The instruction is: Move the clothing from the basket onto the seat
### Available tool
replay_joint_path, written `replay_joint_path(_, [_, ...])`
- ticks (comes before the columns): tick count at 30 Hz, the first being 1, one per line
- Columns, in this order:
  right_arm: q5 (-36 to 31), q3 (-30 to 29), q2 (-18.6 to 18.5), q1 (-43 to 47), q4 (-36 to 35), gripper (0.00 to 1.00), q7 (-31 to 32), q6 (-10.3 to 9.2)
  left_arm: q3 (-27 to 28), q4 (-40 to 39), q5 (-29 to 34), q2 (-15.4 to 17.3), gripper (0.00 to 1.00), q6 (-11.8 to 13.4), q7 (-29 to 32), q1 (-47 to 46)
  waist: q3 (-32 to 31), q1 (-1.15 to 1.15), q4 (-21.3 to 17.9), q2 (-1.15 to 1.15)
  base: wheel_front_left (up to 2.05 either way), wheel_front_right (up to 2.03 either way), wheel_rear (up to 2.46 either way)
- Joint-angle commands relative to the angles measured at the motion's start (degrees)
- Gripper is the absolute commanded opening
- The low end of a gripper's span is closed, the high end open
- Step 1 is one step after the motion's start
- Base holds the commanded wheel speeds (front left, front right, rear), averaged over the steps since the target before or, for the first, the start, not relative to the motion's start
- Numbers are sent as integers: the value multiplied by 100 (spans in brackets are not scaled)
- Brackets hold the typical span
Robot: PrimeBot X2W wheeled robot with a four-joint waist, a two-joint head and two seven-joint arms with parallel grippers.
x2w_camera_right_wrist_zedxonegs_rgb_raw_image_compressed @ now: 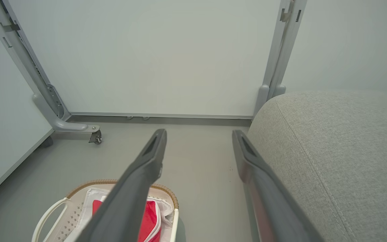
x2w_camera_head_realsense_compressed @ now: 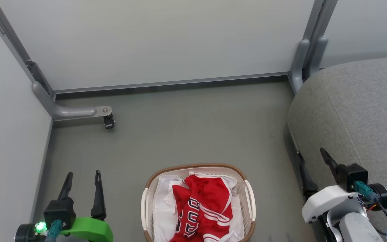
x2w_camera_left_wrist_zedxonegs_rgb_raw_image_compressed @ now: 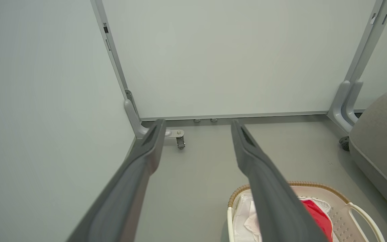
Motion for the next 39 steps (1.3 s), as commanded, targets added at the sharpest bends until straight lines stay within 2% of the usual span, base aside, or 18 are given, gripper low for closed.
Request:
replay_joint_path(1, [-124, 3, -19, 36, 10, 100, -46, -4, 34, -9, 145, -11, 100, -26, -41, 64, 1, 0, 0, 0, 0, 0, 0])
replay_joint_path(10, [-292, 126, -71, -74, 45, 100, -116, -4, -15, 327, 239, -82, 100, -325, -107, 24, 132, 0, -80, 0, 0, 0, 0])
replay_joint_path(17, [-167, 108, -130, -406, -268, 100, -115, -4, -304, 648, 104, -120, 100, -463, -106, -375, 780, 0, -224, 0, 0, 0, 0])
replay_joint_path(31, [276, 158, -156, -1200, -1000, 100, -116, -4, -1147, 1101, -22, -133, 100, -504, -99, -1484, 2265, 0, -541, 0, 0, 0, 0])
replay_joint_path(39, [362, 331, -85, -1649, -1543, 100, -115, -4, -1569, 1615, -300, -127, 100, -394, -99, -2054, 3073, 0, -777, 0, 0, 0, 0])
